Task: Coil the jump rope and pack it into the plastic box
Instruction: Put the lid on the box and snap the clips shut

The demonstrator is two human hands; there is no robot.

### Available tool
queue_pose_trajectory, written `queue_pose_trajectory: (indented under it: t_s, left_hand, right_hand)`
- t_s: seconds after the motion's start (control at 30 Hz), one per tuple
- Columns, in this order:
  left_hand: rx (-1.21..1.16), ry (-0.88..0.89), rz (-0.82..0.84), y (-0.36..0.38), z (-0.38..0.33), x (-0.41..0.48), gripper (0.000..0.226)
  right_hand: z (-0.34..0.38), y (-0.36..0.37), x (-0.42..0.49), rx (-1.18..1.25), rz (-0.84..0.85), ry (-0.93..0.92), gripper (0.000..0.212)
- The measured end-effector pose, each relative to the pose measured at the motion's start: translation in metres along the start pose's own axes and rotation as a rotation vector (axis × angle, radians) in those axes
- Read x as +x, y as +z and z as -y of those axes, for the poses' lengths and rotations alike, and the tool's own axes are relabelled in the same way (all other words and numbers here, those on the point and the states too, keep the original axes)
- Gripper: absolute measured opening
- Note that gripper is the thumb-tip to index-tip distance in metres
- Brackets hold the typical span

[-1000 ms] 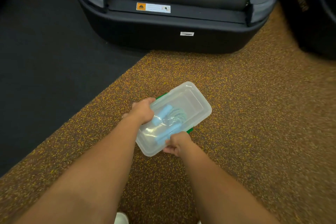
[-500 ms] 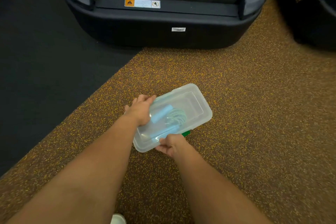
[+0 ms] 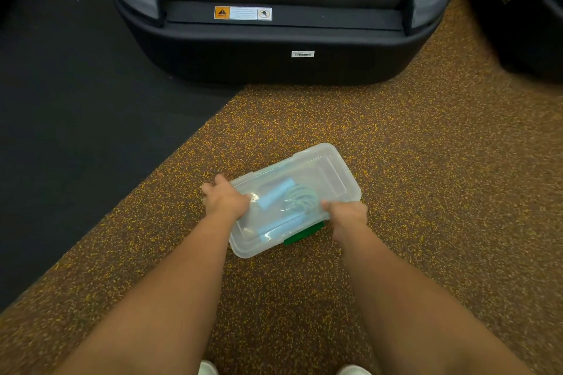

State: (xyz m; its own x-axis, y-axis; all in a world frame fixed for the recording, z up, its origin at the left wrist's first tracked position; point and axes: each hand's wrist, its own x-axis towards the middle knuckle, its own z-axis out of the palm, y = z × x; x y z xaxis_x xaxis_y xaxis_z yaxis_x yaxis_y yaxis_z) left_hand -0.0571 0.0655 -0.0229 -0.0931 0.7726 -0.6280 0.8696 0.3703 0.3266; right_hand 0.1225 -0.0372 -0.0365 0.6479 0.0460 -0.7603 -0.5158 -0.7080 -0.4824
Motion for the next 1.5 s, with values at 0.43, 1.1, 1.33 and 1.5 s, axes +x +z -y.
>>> queue_pose_trajectory:
  t_s: [0.43,1.1,1.33,1.5]
  left_hand:
    - [-0.099,-0.119,-0.098,-0.006,0.006,0.004,0.034]
    - [-0.417,0.036,-0.074,-0.018,0.018,0.018,0.054]
    - [-0.309,0.084,-0.027,-0.015,0.03,0.014,0.069]
    - [-0.325,0.068,-0.023,-0.014,0.041,0.017,0.071]
  right_hand:
    - [0.029,-0.021,0.01,-0.412,-0.079,-0.333,0.049]
    - [-0.009,-0.026,0.0,-0.297,-0.126,-0.205,0.033]
    - [-0.014,-0.026,-0.002,-0.324,-0.147,-0.215,0.032]
    - [-0.014,-0.025,0.0,-0.406,-0.149,-0.241,0.035]
